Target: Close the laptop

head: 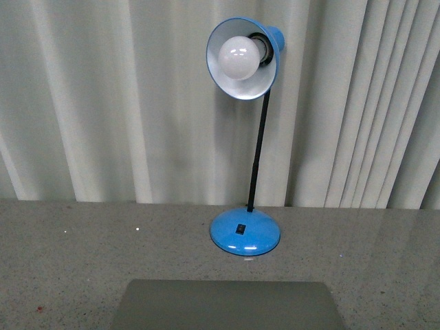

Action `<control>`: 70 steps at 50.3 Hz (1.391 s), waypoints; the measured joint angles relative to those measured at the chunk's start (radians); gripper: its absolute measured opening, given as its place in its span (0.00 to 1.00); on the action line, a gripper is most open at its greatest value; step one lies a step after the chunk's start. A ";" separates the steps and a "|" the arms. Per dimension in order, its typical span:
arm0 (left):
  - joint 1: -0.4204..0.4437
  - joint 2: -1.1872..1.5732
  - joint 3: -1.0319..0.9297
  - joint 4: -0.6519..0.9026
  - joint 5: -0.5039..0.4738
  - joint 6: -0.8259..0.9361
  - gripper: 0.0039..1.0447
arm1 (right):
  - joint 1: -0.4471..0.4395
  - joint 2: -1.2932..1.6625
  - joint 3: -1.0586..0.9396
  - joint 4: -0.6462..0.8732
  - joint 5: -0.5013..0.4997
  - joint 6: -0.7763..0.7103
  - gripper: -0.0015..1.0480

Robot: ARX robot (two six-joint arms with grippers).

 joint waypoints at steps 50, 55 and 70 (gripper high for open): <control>0.000 0.000 0.000 0.000 0.000 0.000 0.94 | 0.000 0.000 0.000 0.000 0.000 0.000 0.93; 0.000 0.000 0.000 0.000 0.000 0.000 0.94 | 0.000 0.000 0.000 0.000 0.000 0.000 0.93; 0.000 0.000 0.000 0.000 0.000 0.000 0.94 | 0.000 0.000 0.000 0.000 0.000 0.000 0.93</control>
